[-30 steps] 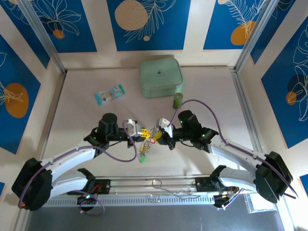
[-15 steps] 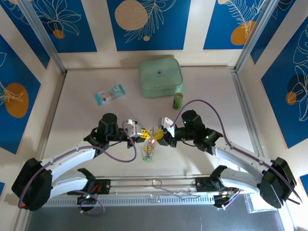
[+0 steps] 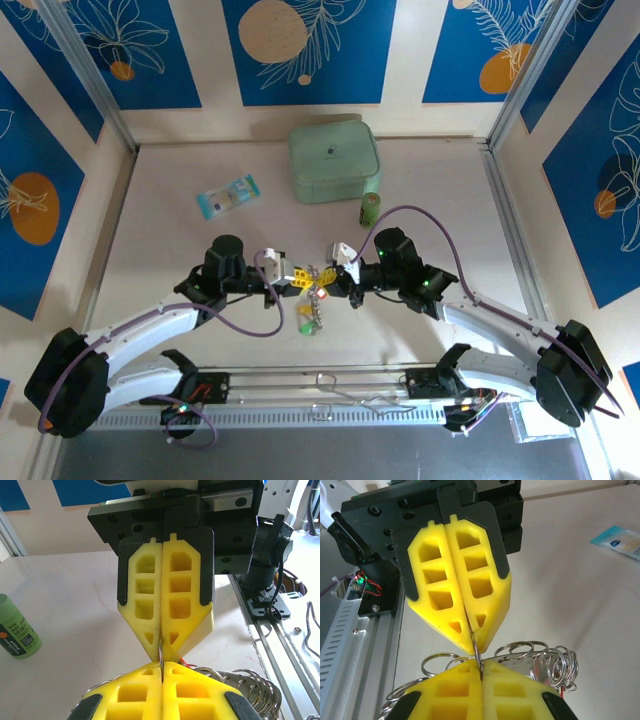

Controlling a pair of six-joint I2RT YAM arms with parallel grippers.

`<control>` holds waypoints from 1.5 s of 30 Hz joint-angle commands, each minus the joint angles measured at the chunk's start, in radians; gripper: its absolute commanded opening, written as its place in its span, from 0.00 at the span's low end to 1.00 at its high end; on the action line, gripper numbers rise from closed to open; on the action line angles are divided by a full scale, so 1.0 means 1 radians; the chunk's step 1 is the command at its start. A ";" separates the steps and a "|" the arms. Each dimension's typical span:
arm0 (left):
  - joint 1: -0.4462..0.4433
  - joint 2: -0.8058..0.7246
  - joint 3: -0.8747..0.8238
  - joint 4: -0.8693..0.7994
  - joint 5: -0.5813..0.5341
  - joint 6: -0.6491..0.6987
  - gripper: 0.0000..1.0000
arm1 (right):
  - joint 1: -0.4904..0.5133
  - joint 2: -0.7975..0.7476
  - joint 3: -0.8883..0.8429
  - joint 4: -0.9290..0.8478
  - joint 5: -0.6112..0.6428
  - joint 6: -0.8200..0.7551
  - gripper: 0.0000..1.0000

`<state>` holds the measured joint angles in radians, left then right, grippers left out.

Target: Put the keys on the keyring

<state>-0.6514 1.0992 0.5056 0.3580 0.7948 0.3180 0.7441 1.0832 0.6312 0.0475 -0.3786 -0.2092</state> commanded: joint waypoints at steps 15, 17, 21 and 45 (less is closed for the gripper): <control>-0.020 0.022 0.171 -0.382 -0.049 0.227 0.19 | 0.076 0.089 0.309 -0.520 0.144 -0.323 0.00; -0.022 0.026 0.175 -0.385 -0.047 0.229 0.16 | 0.089 0.098 0.324 -0.516 0.154 -0.325 0.00; -0.024 0.036 0.182 -0.379 -0.034 0.218 0.16 | 0.103 0.107 0.334 -0.494 0.157 -0.317 0.00; -0.024 0.026 0.048 -0.043 -0.008 0.001 0.00 | -0.015 -0.043 -0.011 -0.051 -0.008 0.008 0.35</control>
<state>-0.6682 1.1297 0.5545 0.2173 0.7509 0.3565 0.7307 1.0489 0.6323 -0.0509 -0.3492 -0.2478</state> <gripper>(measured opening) 0.043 0.349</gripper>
